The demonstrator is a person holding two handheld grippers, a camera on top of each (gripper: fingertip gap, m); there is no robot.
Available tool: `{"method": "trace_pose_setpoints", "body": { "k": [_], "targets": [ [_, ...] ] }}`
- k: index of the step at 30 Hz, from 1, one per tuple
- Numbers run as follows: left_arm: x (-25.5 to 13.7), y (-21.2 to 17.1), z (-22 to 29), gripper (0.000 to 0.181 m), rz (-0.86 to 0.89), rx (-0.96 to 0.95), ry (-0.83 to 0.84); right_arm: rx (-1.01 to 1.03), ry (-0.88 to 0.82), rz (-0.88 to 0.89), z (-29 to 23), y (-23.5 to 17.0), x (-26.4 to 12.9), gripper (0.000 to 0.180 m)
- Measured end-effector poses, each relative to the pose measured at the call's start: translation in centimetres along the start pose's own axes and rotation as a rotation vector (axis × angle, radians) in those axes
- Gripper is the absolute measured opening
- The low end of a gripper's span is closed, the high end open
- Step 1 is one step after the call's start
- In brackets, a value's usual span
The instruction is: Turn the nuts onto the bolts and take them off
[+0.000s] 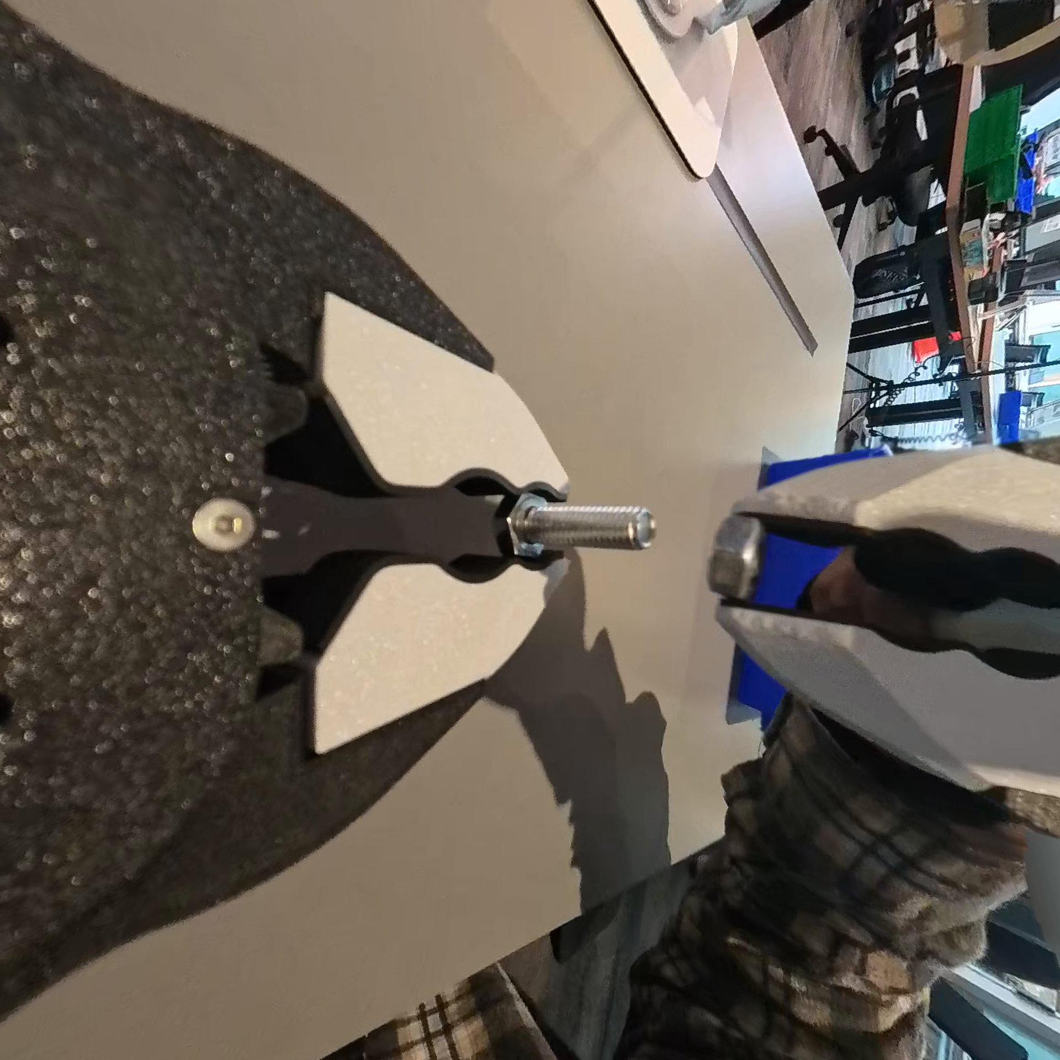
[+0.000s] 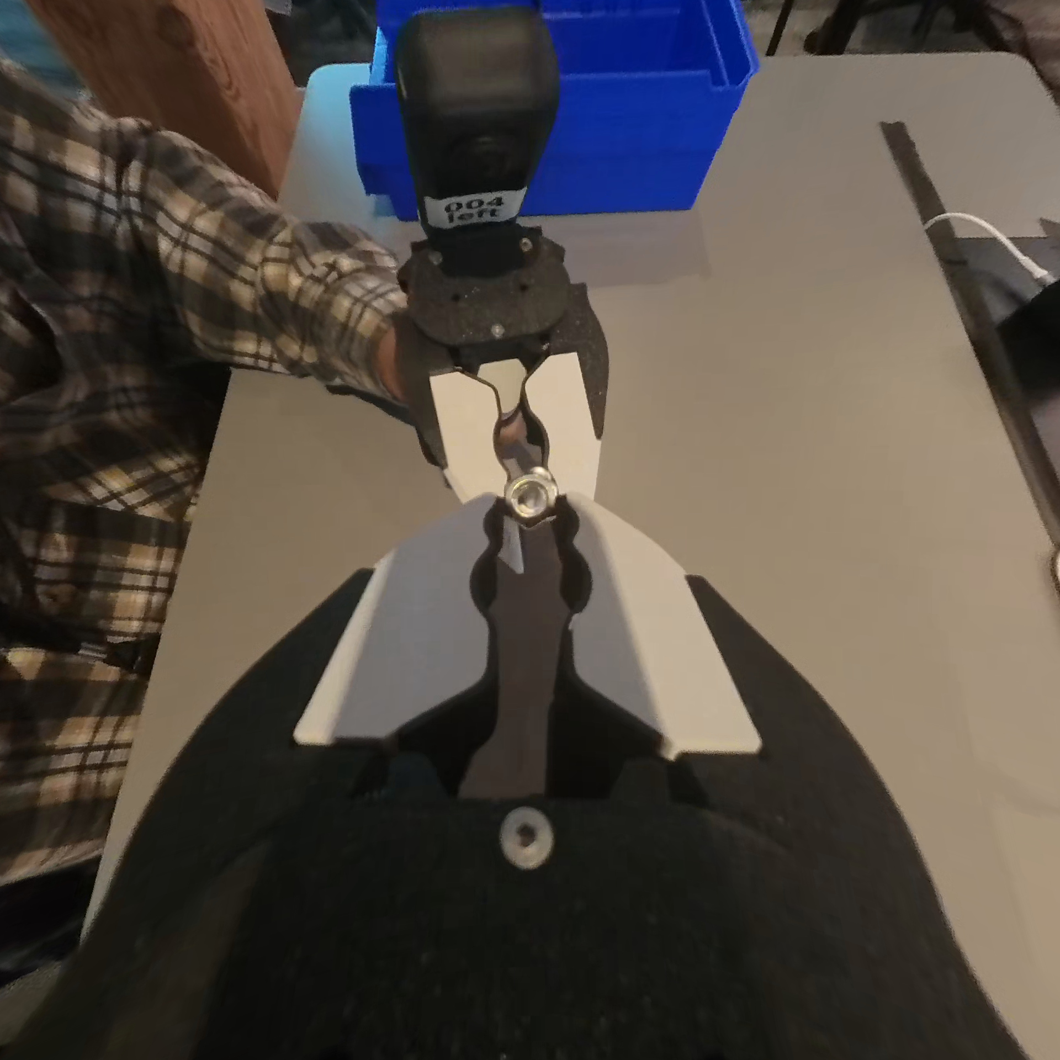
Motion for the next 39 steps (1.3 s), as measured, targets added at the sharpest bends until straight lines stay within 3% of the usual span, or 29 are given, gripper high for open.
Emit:
{"method": "trace_pose_setpoints", "body": {
  "k": [17,28,39],
  "targets": [
    [0.5,0.0,0.6,0.015,-0.037,0.01,0.008,0.043,0.091,-0.067,0.5,-0.2,1.5,0.017],
    [0.9,-0.2,1.0,0.014,-0.149,0.064,0.075,0.114,0.103,-0.191,0.5,-0.3,1.8,0.017],
    [1.0,-0.3,0.7,0.015,-0.113,0.022,0.064,0.101,0.083,-0.098,0.6,-0.8,1.7,0.017]
  ]
}}
Point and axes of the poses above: each gripper's, where its closed fingertips meet, x out along the fingers, y out of its top, z = x × y across the jaws, the point moved 9 cm from there along -x, back along the fingers, and after that the axes turned 6 degrees about -x, right-handed, at the moved point
